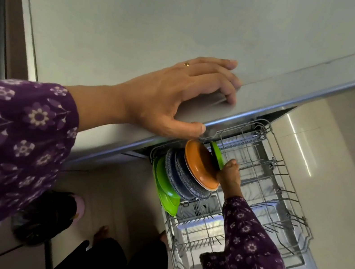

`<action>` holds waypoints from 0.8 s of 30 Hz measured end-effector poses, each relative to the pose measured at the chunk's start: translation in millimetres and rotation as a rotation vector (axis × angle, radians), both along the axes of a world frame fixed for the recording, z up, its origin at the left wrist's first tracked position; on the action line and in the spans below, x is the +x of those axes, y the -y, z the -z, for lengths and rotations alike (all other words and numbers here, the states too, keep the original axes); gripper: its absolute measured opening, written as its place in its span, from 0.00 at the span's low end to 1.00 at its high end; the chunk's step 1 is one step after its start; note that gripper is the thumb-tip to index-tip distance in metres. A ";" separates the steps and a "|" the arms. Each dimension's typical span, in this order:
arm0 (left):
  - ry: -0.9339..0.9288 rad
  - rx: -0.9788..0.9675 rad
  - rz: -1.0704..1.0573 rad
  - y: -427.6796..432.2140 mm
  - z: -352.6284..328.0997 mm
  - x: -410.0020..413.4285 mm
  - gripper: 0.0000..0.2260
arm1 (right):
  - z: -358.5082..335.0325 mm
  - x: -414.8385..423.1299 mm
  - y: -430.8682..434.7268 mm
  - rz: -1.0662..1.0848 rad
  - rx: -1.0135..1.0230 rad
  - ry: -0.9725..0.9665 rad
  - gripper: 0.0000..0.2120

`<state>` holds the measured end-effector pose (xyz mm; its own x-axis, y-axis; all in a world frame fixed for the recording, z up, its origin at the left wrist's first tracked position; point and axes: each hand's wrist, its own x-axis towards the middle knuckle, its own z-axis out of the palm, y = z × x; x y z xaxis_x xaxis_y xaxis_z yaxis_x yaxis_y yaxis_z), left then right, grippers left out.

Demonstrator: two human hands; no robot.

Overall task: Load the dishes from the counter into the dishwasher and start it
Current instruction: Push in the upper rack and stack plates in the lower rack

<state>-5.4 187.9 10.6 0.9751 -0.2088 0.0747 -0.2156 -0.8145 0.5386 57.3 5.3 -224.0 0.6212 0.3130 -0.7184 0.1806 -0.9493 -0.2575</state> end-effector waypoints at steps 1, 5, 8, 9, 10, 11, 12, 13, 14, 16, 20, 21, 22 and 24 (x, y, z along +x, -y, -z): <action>0.004 -0.004 0.005 0.3 -0.3 -0.4 0.22 | 4.6 -3.5 13.6 0.021 -0.014 0.028 0.20; 0.009 -0.029 -0.017 0.8 -1.0 -3.7 0.23 | 21.3 -26.7 33.7 0.068 0.079 0.101 0.18; 0.025 -0.047 -0.065 3.2 -2.0 -7.0 0.22 | -15.3 -64.1 30.5 0.022 0.142 0.075 0.22; 0.034 -0.041 -0.079 4.1 -3.8 -9.8 0.22 | -30.4 -79.2 27.2 -0.002 0.152 0.038 0.24; 0.043 -0.020 -0.086 5.1 -4.5 -12.0 0.21 | -45.7 -93.8 23.0 -0.027 0.157 -0.012 0.25; 0.063 0.021 -0.082 5.5 -6.3 -14.8 0.21 | -60.1 -108.4 17.1 -0.063 0.158 -0.050 0.26; 0.082 0.085 -0.079 6.2 -7.8 -16.2 0.21 | -74.3 -120.7 10.7 -0.113 0.156 -0.068 0.27; 0.097 0.162 -0.081 7.1 -8.4 -15.3 0.22 | -85.1 -131.4 4.5 -0.173 0.151 -0.074 0.28; 0.111 0.230 -0.094 8.4 -12.0 -18.7 0.22 | -102.1 -144.6 -2.4 -0.227 0.146 -0.068 0.29; 0.099 0.278 -0.173 15.4 -15.2 -31.9 0.23 | -132.2 -168.6 -14.5 -0.295 0.175 -0.064 0.26; 0.141 0.058 -0.404 17.4 -22.0 -108.0 0.19 | -185.2 -208.5 -42.7 -0.407 0.249 -0.014 0.12; 0.176 0.014 -0.441 8.1 -26.0 -141.5 0.19 | -196.7 -220.6 -52.4 -0.447 0.260 0.018 0.12; 0.193 -0.003 -0.468 -3.7 -31.2 -176.6 0.19 | -209.7 -232.2 -63.2 -0.496 0.256 0.055 0.13; 0.221 0.014 -0.533 -33.2 -42.0 -252.6 0.19 | -226.7 -256.7 -88.3 -0.594 0.270 0.090 0.13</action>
<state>-258.1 221.1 52.6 0.9073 0.3053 0.2890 0.1208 -0.8479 0.5162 -199.3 93.7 2.7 0.3411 0.7828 -0.5204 0.6857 -0.5859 -0.4319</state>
